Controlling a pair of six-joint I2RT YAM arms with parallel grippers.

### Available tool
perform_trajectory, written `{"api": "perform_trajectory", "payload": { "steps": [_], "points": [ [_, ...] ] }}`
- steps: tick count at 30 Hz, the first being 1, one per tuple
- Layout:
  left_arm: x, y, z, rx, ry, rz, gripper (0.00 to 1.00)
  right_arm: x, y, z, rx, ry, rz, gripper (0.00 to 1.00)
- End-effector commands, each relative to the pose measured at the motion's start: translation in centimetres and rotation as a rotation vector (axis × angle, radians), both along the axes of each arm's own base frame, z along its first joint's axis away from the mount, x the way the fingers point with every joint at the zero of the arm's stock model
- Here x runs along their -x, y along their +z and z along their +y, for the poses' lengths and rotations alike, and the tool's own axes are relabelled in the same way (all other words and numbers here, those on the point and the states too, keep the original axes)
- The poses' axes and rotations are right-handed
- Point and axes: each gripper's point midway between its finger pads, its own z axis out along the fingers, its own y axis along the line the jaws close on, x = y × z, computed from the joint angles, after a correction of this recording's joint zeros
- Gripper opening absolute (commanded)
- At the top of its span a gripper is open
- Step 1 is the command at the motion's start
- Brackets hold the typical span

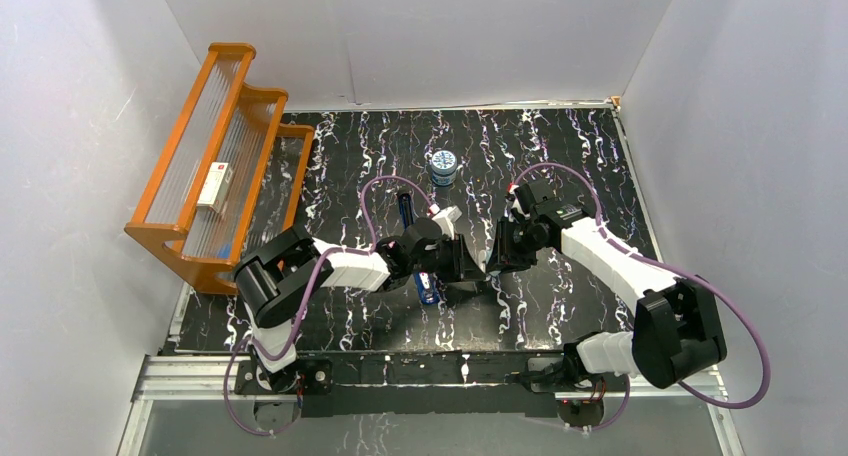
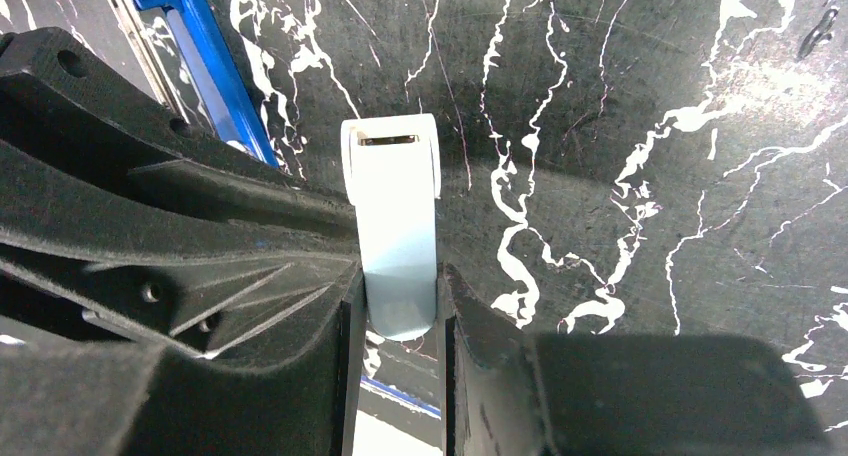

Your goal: Load the staples into the stapler

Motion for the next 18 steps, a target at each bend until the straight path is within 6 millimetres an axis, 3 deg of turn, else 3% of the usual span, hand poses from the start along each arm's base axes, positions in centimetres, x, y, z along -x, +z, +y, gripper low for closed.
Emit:
{"api": "perform_trajectory", "payload": {
  "steps": [1,7,11,18],
  "points": [
    [-0.7,0.8,-0.3,0.054,0.002,-0.016,0.15,0.4,1.6,1.2,-0.080,0.031,-0.020,0.26],
    [-0.8,-0.1,-0.2,0.048,0.000,0.002,0.10,0.8,1.6,1.3,-0.095,0.049,-0.010,0.25],
    [-0.9,-0.8,-0.1,0.037,0.013,0.020,0.19,1.0,1.9,1.4,-0.106,0.058,-0.008,0.24],
    [-1.3,-0.2,-0.3,0.057,0.006,0.007,0.22,1.6,2.6,2.0,-0.152,0.081,0.004,0.23]
  ]
}}
